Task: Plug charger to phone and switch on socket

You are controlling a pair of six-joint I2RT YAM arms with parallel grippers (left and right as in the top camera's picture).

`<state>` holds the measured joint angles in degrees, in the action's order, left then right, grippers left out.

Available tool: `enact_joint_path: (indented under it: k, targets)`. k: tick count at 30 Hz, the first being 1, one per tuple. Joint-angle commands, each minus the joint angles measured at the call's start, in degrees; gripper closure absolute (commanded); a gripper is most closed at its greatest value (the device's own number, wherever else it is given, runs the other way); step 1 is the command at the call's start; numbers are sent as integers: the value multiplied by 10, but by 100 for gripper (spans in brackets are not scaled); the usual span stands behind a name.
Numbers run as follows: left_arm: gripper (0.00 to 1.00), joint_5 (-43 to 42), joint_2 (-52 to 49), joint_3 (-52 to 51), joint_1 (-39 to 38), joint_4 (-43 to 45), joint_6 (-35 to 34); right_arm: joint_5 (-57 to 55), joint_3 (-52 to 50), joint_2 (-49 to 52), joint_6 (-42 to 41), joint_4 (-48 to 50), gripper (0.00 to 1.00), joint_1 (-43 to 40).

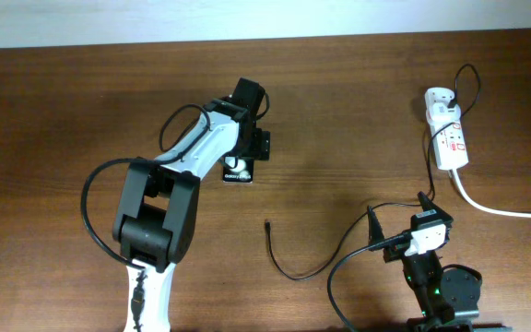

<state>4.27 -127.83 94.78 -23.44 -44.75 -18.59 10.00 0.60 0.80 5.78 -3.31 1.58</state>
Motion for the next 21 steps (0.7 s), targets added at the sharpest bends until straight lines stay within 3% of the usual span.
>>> enact_joint_path:
  k: [1,7,21]
  targets:
    - [6,-30,-53,-27,2,-13,3,-1,-3,-4,-2,-3,1,0]
    - [0,-30,-53,-27,2,-13,2,-1,-3,-4,-2,-3,1,0]
    - [1,-30,-53,-27,2,-12,3,-1,-3,-4,-2,-3,1,0]
